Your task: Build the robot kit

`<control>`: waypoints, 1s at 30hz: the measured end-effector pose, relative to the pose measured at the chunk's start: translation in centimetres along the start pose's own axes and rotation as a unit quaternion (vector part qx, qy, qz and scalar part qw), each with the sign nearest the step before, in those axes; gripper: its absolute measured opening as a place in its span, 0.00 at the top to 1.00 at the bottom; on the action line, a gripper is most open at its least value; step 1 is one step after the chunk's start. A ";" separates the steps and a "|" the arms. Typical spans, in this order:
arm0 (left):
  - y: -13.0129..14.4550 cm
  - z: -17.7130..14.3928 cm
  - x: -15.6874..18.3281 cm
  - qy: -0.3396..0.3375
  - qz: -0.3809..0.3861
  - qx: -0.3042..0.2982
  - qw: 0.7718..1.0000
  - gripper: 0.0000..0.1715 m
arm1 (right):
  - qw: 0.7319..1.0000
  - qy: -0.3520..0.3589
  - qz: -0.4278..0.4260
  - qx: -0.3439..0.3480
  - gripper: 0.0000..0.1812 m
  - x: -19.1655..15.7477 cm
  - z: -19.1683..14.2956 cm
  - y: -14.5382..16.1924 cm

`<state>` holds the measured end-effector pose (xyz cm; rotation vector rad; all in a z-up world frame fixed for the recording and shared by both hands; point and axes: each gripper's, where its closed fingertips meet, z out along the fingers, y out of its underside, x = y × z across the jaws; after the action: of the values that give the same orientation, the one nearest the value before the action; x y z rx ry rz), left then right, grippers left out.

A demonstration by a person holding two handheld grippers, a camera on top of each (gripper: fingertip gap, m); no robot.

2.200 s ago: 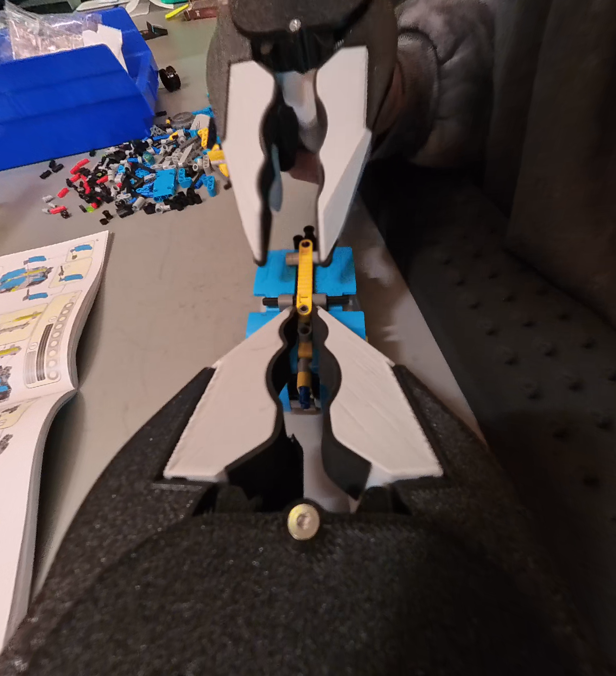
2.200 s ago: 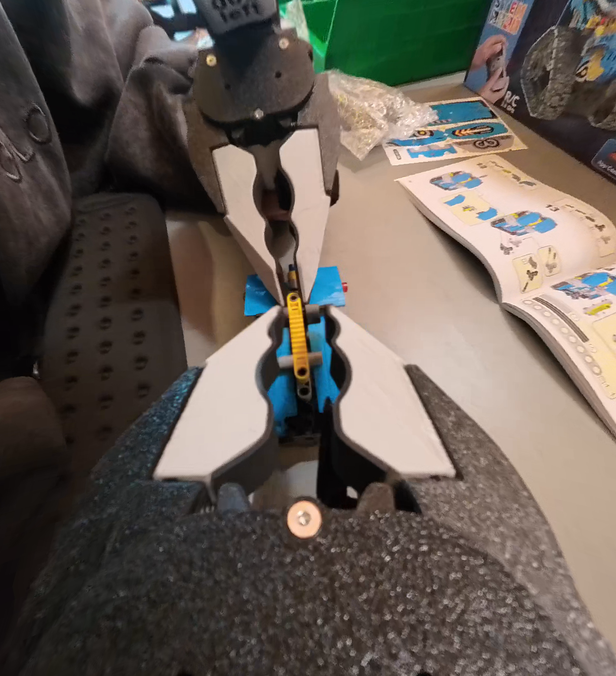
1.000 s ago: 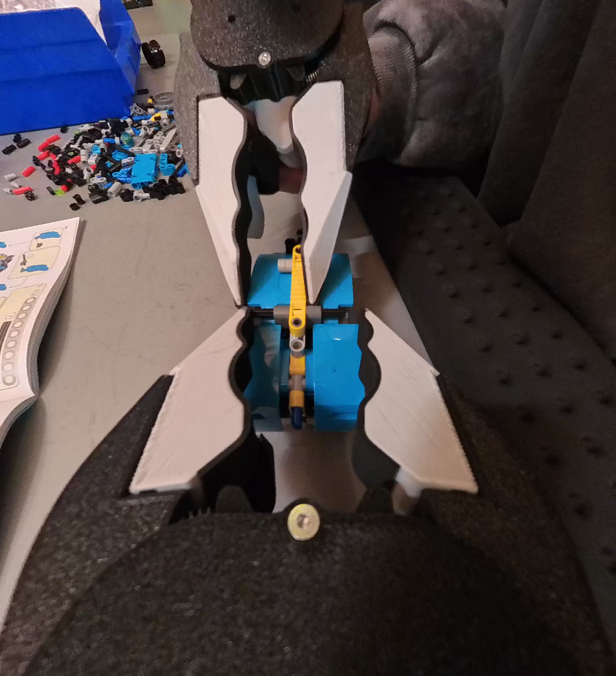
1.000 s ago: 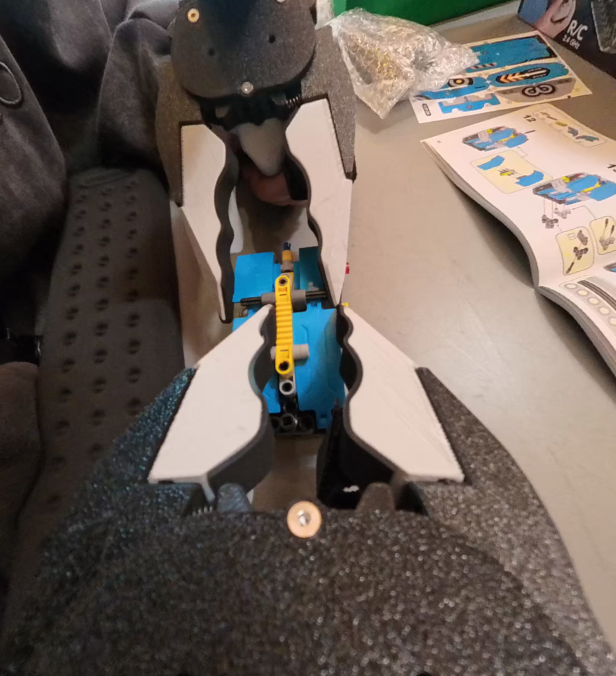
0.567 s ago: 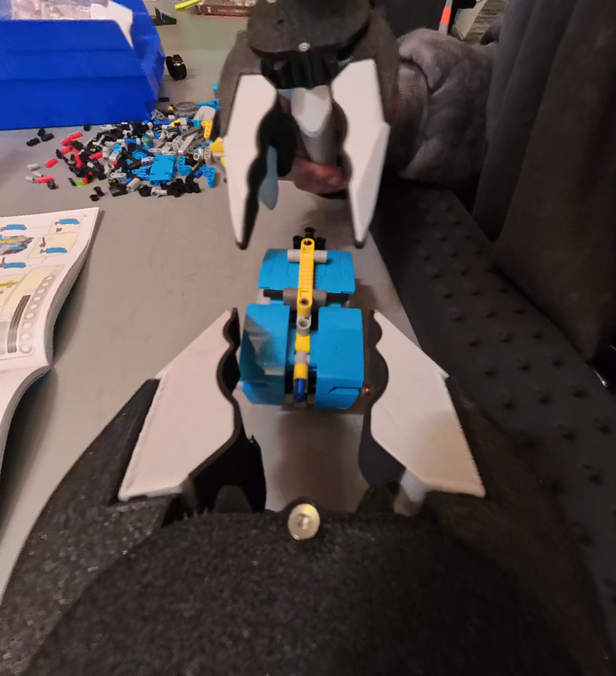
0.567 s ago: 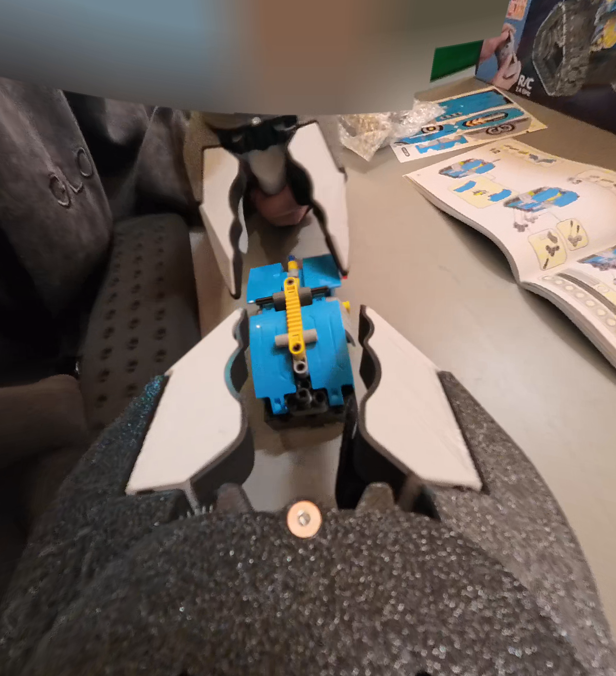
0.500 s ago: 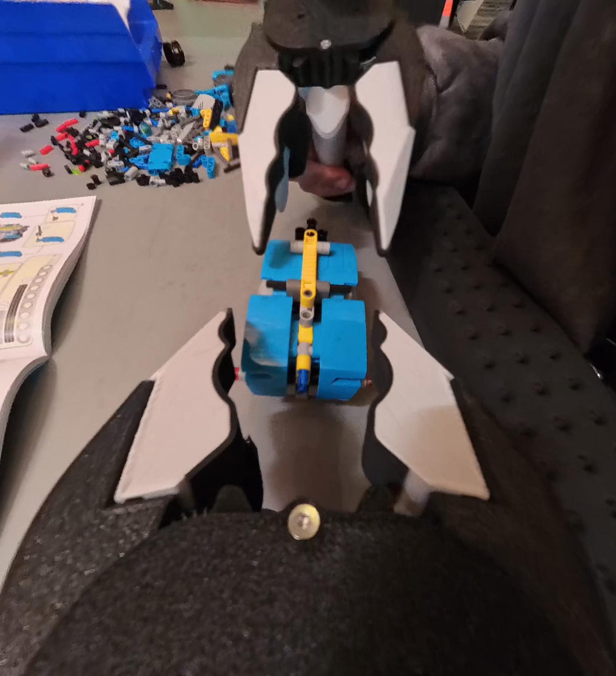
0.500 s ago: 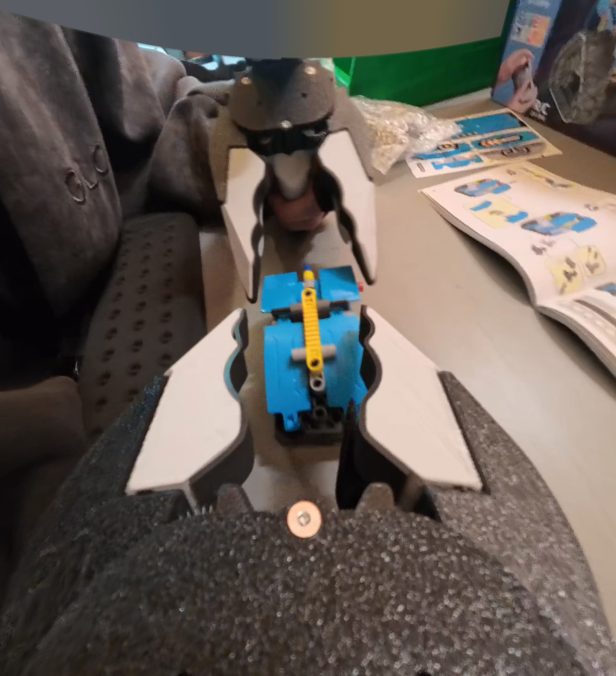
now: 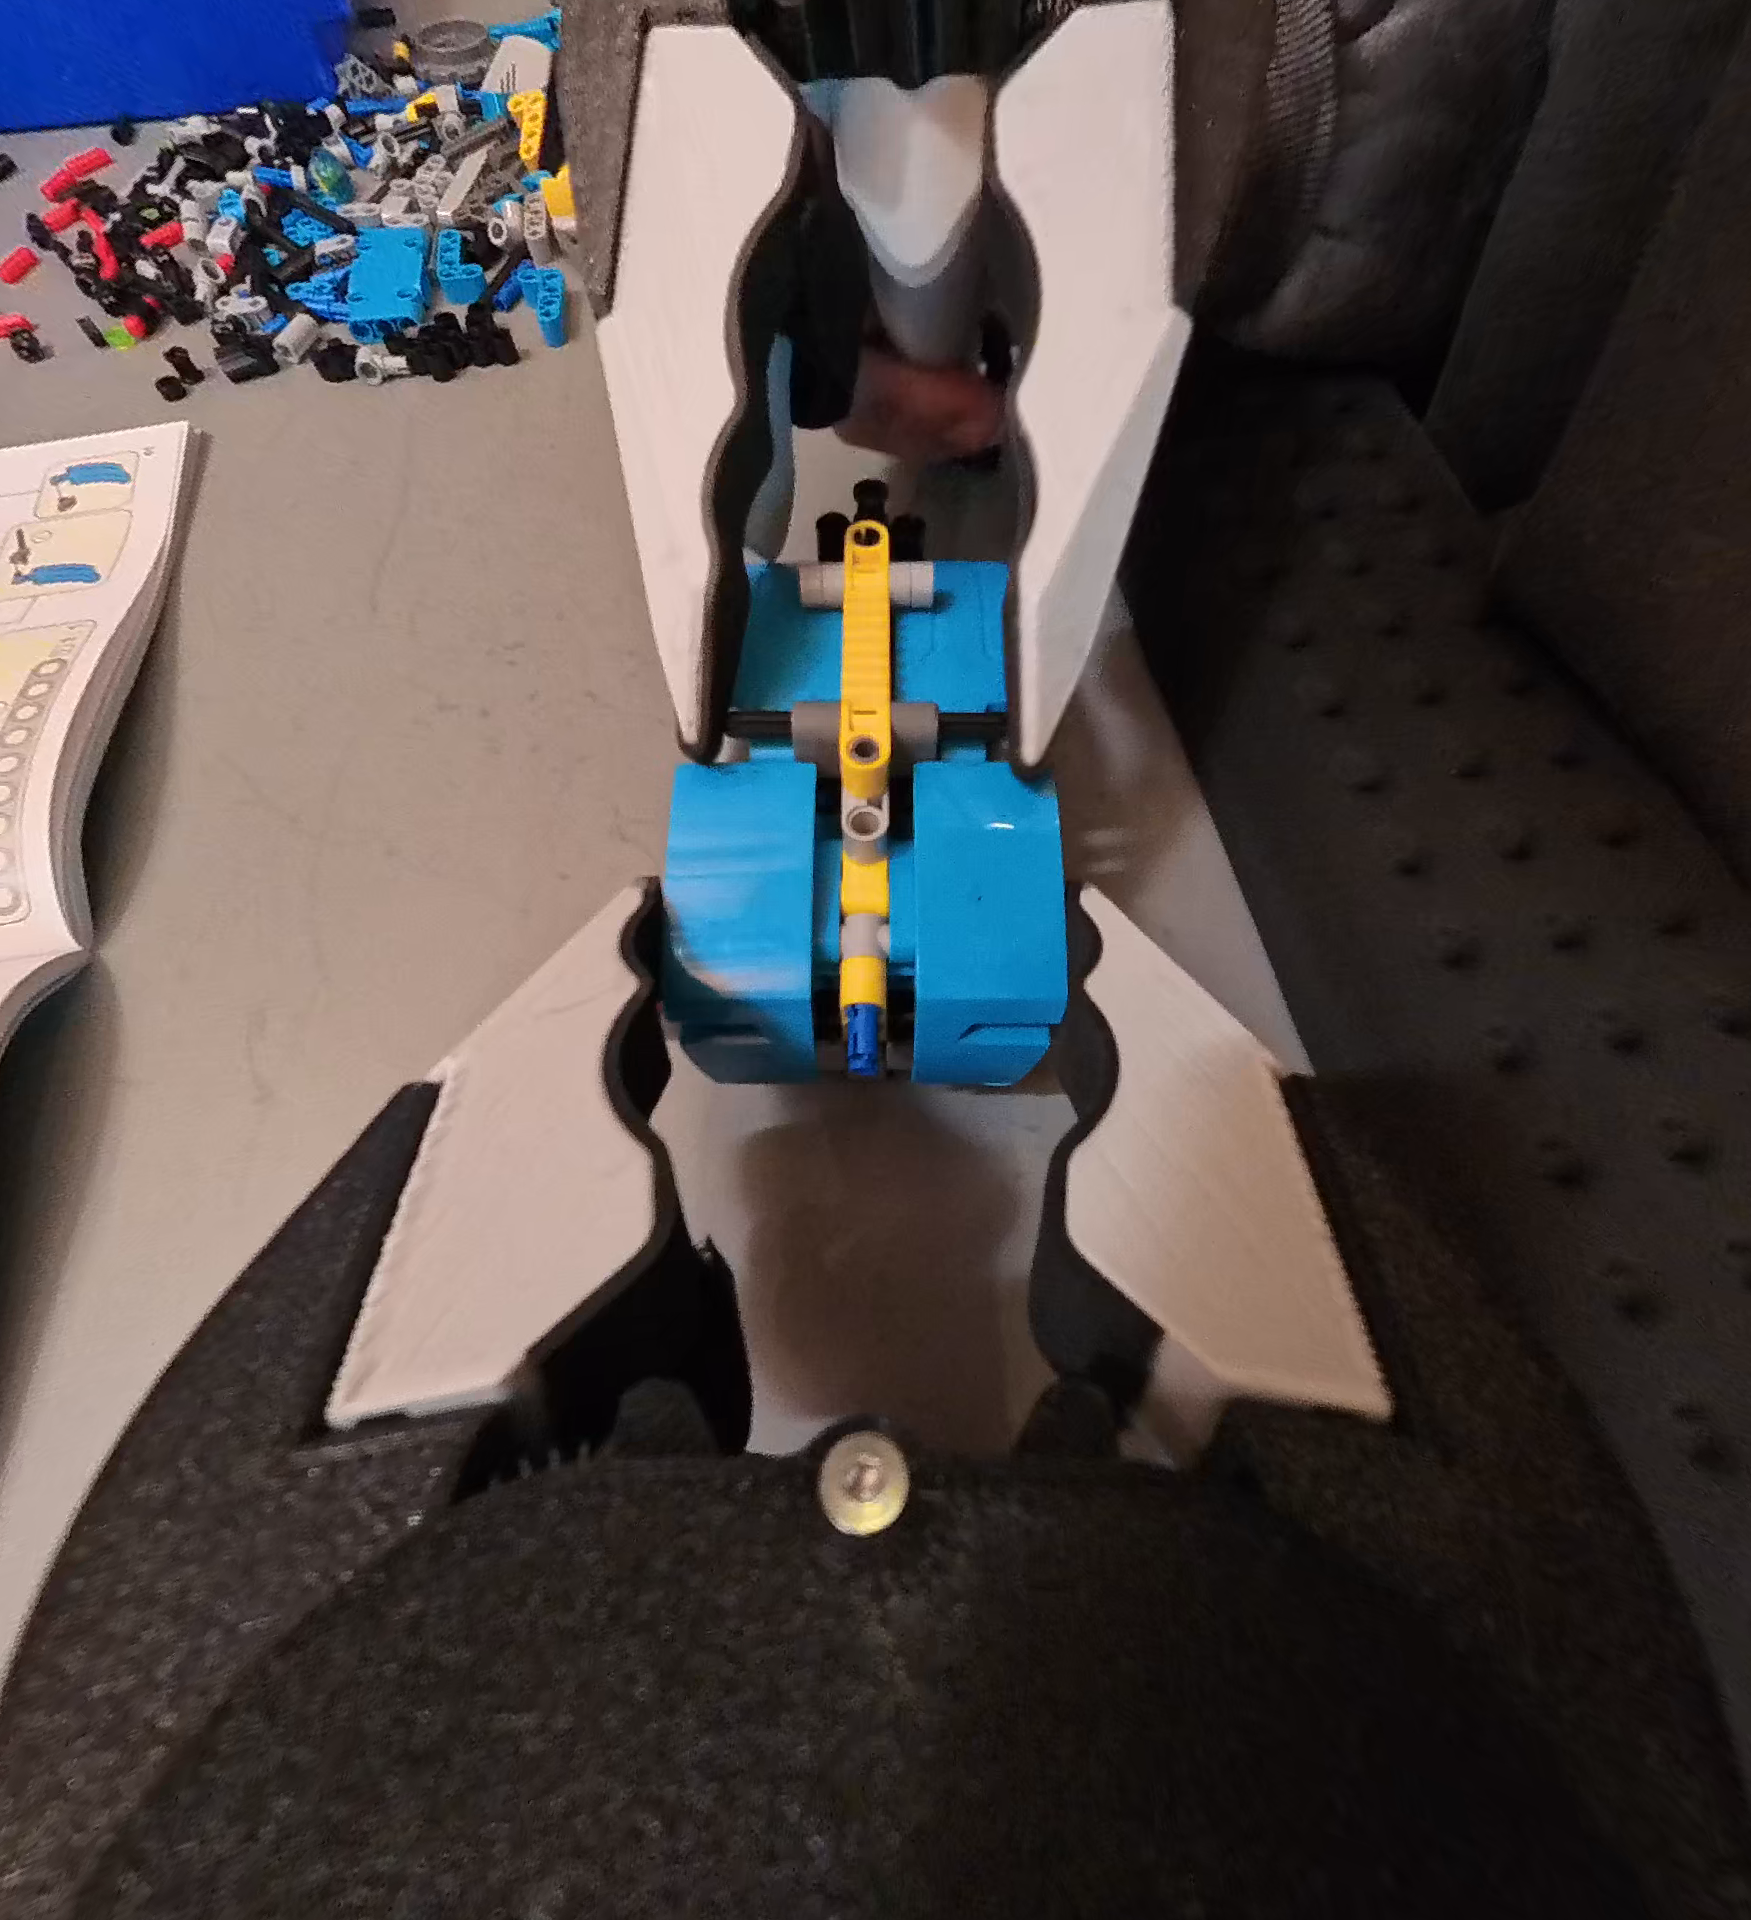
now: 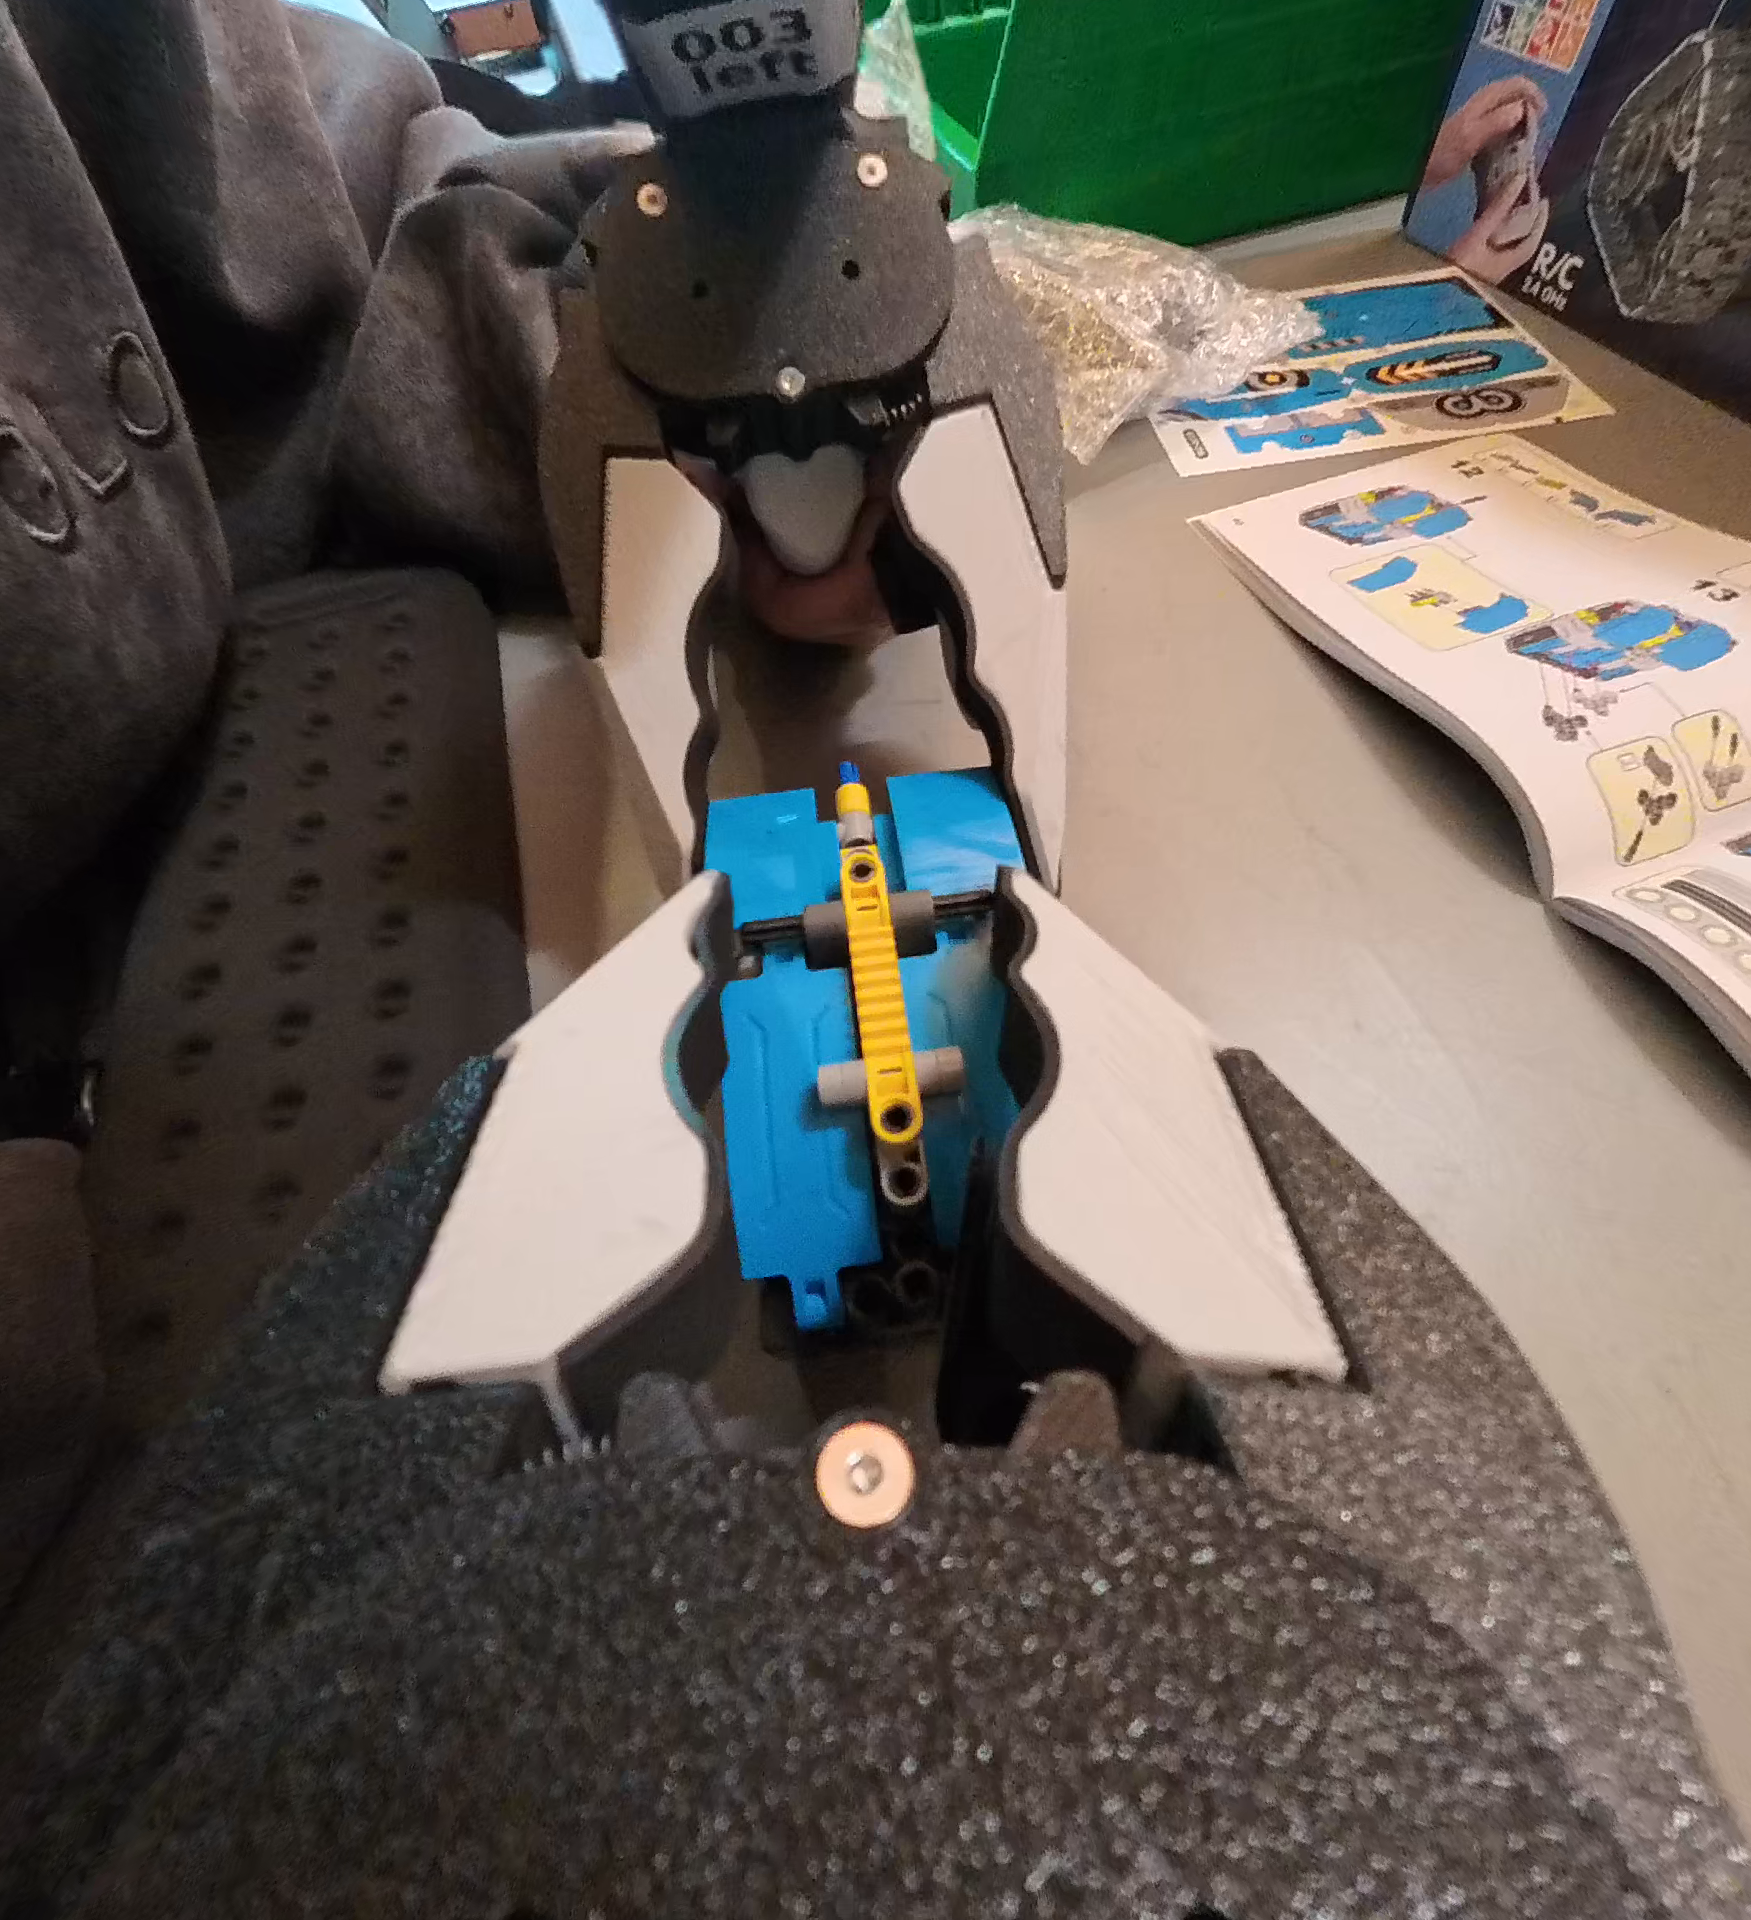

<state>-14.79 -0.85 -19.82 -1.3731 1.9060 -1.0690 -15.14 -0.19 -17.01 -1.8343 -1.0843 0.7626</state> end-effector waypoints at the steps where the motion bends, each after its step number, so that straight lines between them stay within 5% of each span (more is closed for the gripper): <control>1: 0.0 0.0 -0.1 -0.003 0.000 0.000 1.000 0.56 | 1.000 0.003 0.008 -0.007 0.74 0.1 0.0 0.0; 14: -0.2 0.6 0.1 -0.027 0.006 -0.005 1.000 0.56 | 0.982 0.019 -0.009 -0.185 0.85 0.7 -0.4 0.7; 30: -0.2 0.7 0.1 -0.018 0.002 -0.004 1.000 0.56 | 0.985 0.022 -0.016 -0.172 0.85 0.7 -0.4 0.8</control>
<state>-14.16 -1.19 -20.02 -1.3844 1.8883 -1.0282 -14.18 0.06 -17.57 -2.1036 -1.2751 0.5359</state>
